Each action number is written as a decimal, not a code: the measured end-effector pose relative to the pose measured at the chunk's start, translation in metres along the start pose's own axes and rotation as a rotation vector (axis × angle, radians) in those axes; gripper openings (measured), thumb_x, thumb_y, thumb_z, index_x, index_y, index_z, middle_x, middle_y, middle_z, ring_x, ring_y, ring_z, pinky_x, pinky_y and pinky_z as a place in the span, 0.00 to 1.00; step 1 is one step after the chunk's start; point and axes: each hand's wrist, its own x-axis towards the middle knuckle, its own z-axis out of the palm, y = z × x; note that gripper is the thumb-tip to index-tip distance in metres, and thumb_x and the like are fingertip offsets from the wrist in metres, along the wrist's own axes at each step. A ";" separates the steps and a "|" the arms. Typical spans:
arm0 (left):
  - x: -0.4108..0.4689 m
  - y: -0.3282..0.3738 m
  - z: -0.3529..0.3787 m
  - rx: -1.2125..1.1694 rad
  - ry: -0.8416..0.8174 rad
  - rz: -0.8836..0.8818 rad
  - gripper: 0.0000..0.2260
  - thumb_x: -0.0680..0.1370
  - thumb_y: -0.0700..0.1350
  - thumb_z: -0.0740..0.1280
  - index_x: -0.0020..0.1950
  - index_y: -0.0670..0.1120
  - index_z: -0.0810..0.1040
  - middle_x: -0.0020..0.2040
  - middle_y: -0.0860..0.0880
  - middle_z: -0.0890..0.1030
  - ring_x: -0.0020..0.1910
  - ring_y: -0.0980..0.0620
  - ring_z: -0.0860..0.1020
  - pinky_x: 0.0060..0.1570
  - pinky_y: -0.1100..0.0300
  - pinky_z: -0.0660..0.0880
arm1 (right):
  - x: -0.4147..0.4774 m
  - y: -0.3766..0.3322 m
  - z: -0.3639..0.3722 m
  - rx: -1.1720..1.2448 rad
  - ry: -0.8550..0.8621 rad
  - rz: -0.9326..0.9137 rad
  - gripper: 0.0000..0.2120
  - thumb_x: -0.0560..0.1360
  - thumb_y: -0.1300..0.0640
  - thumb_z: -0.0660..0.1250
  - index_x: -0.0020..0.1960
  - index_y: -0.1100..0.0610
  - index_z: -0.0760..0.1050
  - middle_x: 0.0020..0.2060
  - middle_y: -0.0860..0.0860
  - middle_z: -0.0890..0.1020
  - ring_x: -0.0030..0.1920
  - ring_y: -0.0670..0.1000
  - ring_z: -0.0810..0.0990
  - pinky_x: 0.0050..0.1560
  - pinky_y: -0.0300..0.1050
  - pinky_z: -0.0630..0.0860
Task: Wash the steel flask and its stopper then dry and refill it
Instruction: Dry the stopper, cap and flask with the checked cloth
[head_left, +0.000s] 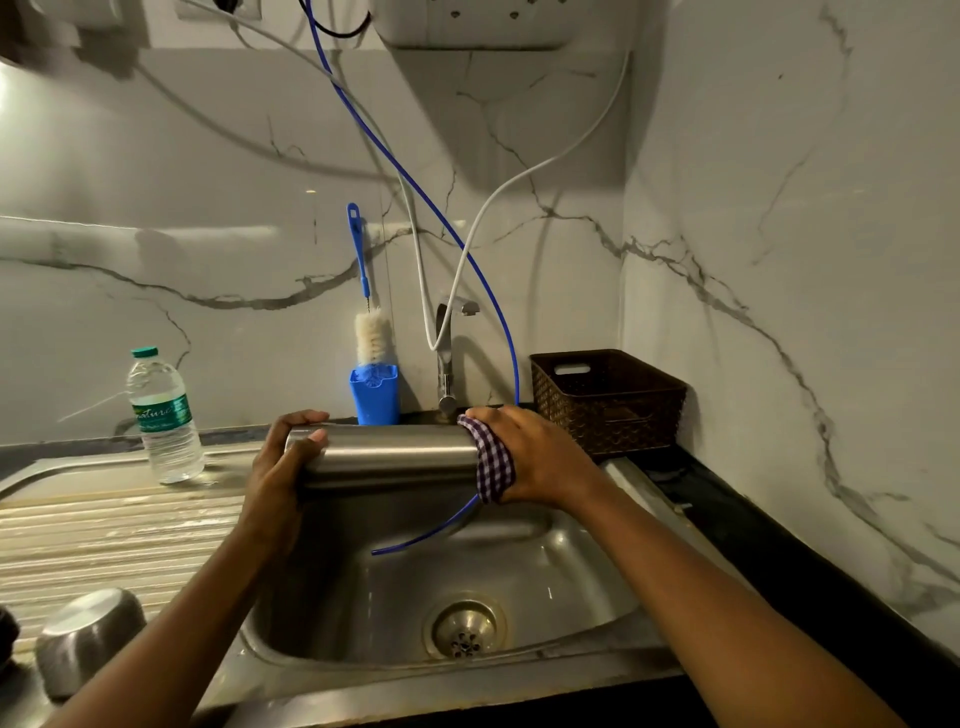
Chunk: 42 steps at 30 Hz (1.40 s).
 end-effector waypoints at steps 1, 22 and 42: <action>0.002 -0.002 0.000 -0.001 -0.014 -0.068 0.12 0.71 0.56 0.67 0.54 0.58 0.76 0.62 0.40 0.71 0.54 0.43 0.73 0.49 0.47 0.75 | -0.001 -0.001 -0.001 -0.082 0.074 -0.031 0.44 0.61 0.46 0.77 0.69 0.47 0.56 0.58 0.53 0.74 0.57 0.54 0.75 0.48 0.54 0.80; -0.016 -0.007 0.030 0.193 0.067 0.106 0.02 0.79 0.41 0.63 0.50 0.44 0.75 0.42 0.49 0.78 0.36 0.57 0.79 0.28 0.70 0.73 | 0.012 -0.069 0.023 -0.096 -0.023 -0.020 0.44 0.66 0.41 0.73 0.74 0.51 0.55 0.68 0.54 0.66 0.67 0.55 0.65 0.67 0.55 0.63; -0.007 0.006 0.003 0.118 0.095 0.234 0.09 0.65 0.59 0.66 0.41 0.57 0.78 0.41 0.57 0.79 0.42 0.58 0.76 0.38 0.63 0.73 | -0.004 -0.005 -0.001 0.274 -0.149 0.133 0.48 0.58 0.44 0.79 0.72 0.43 0.57 0.67 0.45 0.68 0.65 0.48 0.68 0.66 0.52 0.69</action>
